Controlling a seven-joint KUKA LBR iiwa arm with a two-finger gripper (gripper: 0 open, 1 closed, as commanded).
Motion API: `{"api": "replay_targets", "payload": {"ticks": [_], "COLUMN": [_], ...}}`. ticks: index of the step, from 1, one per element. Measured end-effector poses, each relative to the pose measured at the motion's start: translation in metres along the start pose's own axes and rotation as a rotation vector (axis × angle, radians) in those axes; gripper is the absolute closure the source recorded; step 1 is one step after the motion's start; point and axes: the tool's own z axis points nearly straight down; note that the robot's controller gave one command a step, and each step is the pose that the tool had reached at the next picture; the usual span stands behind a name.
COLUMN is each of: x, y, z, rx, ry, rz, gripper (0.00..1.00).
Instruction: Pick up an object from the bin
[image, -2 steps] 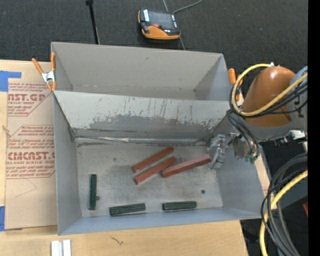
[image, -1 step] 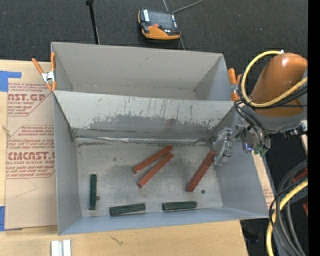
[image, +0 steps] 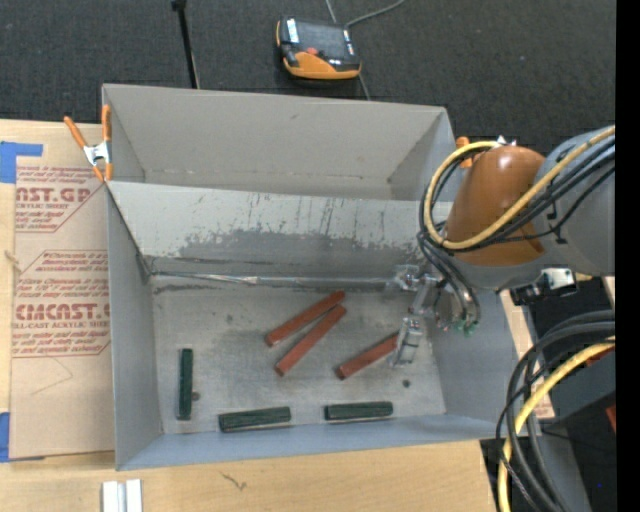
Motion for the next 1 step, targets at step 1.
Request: {"api": "replay_targets", "payload": {"ticks": [1], "x": [-0.0019], "y": [-0.0009], "z": [-0.0029], "rx": [0.001], "ry": [-0.006], "rz": [0.0], "gripper": [0.0]}}
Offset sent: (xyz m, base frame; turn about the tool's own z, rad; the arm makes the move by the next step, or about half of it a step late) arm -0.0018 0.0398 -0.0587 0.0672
